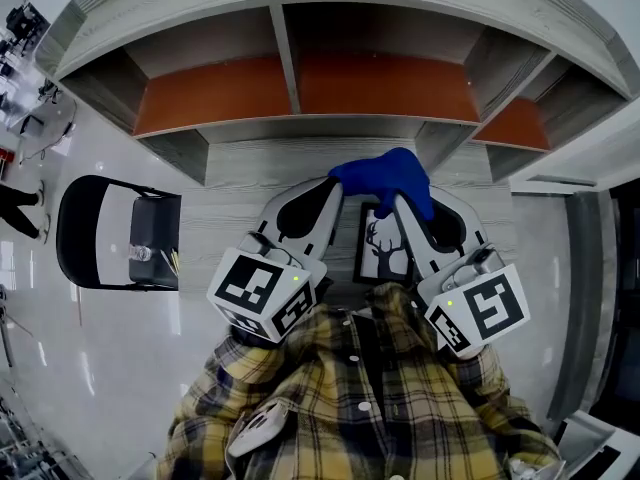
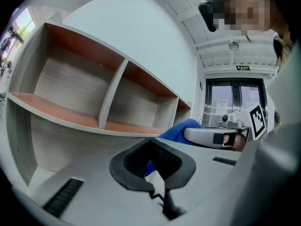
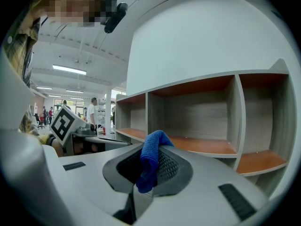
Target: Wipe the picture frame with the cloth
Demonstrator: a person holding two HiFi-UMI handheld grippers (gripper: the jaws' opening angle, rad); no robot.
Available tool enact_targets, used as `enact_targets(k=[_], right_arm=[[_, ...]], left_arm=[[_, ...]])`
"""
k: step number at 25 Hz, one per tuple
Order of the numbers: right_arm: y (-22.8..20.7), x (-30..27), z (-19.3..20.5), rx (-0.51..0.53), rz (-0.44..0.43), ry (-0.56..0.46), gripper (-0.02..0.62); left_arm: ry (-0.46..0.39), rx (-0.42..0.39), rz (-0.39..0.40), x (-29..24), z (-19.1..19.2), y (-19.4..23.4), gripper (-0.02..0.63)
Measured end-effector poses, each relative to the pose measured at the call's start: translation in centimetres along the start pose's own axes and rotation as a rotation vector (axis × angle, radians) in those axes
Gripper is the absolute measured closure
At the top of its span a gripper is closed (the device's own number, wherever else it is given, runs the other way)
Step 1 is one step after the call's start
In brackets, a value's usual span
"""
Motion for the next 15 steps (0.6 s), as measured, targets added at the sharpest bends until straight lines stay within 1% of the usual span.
enact_targets(k=[6,10,15], right_arm=[[-0.7,-0.3,0.1,-0.004,0.000,0.006,0.554],[-0.8,-0.6,0.3,-0.004,-0.002,0.010,0.554],[-0.7,-0.6,0.5,-0.009,-0.005,0.016,0.554]], left_arm=[[0.007,-0.012,-0.007,-0.6,-0.2,0.0,0.601],[0.022,-0.012,-0.012,-1.2,-0.3,0.3,0.601],[0.043,-0.032,-0.021,-1.7,-0.6,0.7,0.601]])
Point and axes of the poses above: the fingertips, and each gripper's own axes: x backward along the fingers, y to its left, z out of its underside, the point moved 7 cm from there along x, backward along the fingers, and after that the axes turned 2 degrees about x, right-handed, at the moved point
